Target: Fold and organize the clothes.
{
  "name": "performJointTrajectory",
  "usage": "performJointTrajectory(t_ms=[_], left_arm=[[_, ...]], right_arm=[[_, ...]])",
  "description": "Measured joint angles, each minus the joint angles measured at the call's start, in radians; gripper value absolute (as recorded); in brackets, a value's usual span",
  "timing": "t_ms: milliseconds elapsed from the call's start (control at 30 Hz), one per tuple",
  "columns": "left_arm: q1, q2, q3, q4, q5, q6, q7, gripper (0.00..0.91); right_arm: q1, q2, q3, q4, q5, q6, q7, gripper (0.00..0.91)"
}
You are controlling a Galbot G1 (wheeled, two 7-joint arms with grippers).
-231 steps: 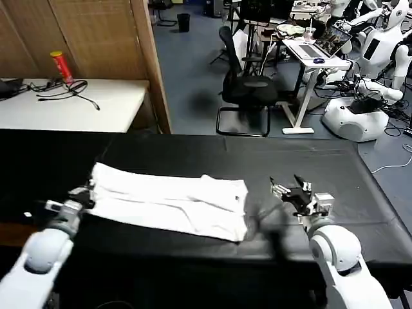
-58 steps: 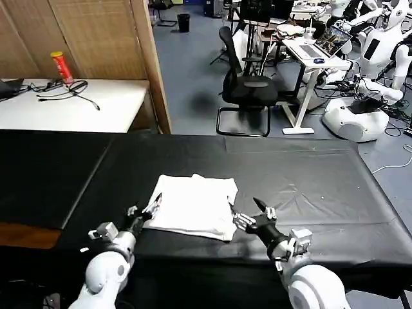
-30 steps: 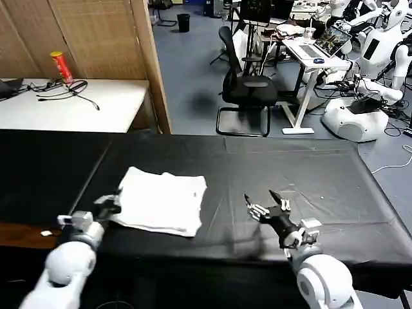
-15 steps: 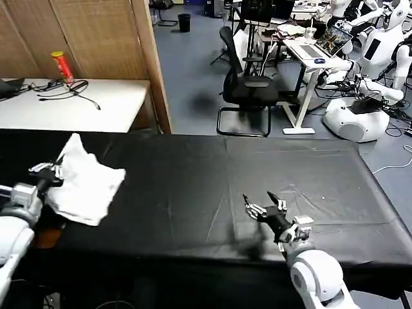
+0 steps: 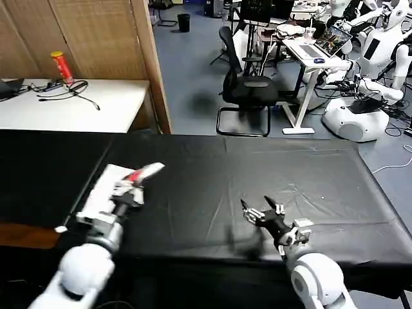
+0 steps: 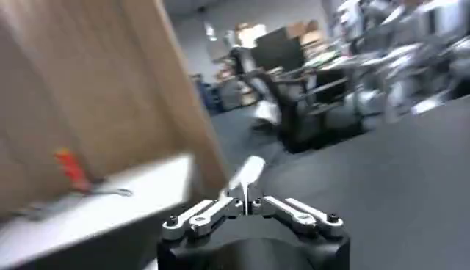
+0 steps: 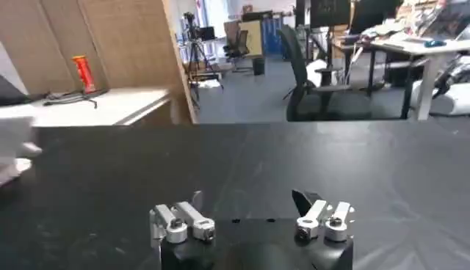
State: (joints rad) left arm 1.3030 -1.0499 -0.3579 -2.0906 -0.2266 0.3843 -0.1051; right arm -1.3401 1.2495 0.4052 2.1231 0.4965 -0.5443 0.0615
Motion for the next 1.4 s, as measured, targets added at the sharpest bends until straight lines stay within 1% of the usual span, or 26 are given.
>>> performJointTrajectory(t_ms=[133,300,567,667,767,800,833,867,900,933,967,1000,1133,1233,1400], left_arm=[[0.005,-0.035,0.057,-0.002,0.018,-0.012,0.042,0.878],[0.003,-0.032,0.065,-0.022,0.008,-0.049,0.071,0.878],[0.017,-0.011,0.027,-0.037,0.02,-0.075,0.066,0.878],[0.033,-0.011,0.017,-0.037,0.058,-0.08,0.066,0.878],[0.044,-0.009,0.009,-0.042,0.082,-0.091,0.066,0.878],[0.047,-0.008,0.006,-0.043,0.084,-0.092,0.065,0.878],[0.049,-0.006,0.003,-0.044,0.084,-0.092,0.065,0.878],[0.051,-0.005,-0.002,-0.044,0.085,-0.092,0.064,0.878],[0.052,-0.003,-0.006,-0.044,0.087,-0.093,0.064,0.878],[0.054,-0.001,-0.01,-0.044,0.092,-0.094,0.064,0.878],[0.057,0.0,-0.015,-0.044,0.097,-0.097,0.063,0.878],[0.059,0.0,-0.019,-0.044,0.101,-0.099,0.063,0.878],[0.069,-0.001,-0.03,-0.045,0.104,-0.107,0.062,0.878],[0.075,-0.002,-0.038,-0.045,0.105,-0.111,0.062,0.878],[0.083,-0.008,-0.054,-0.041,0.105,-0.123,0.061,0.878]], right_arm=[[0.013,-0.008,-0.027,-0.007,0.065,-0.027,0.014,0.878],[0.055,0.006,-0.093,-0.039,0.144,-0.062,0.026,0.878],[0.172,0.062,-0.253,-0.154,0.15,-0.06,0.038,0.878],[0.214,0.088,-0.303,-0.207,0.148,-0.055,0.044,0.878],[0.245,0.108,-0.339,-0.26,0.139,-0.048,0.047,0.702],[0.253,0.115,-0.347,-0.277,0.132,-0.044,0.046,0.663],[0.261,0.122,-0.354,-0.294,0.126,-0.04,0.045,0.527],[0.267,0.127,-0.36,-0.306,0.124,-0.038,0.045,0.361],[0.272,0.132,-0.364,-0.317,0.124,-0.037,0.045,0.224],[0.276,0.137,-0.367,-0.327,0.123,-0.037,0.046,0.176],[0.281,0.142,-0.371,-0.336,0.123,-0.036,0.046,0.098],[0.285,0.145,-0.375,-0.344,0.122,-0.036,0.046,0.078],[0.302,0.158,-0.387,-0.371,0.118,-0.035,0.046,0.049],[0.306,0.158,-0.388,-0.373,0.114,-0.036,0.045,0.0],[0.3,0.135,-0.356,-0.347,0.112,-0.052,0.043,0.0]])
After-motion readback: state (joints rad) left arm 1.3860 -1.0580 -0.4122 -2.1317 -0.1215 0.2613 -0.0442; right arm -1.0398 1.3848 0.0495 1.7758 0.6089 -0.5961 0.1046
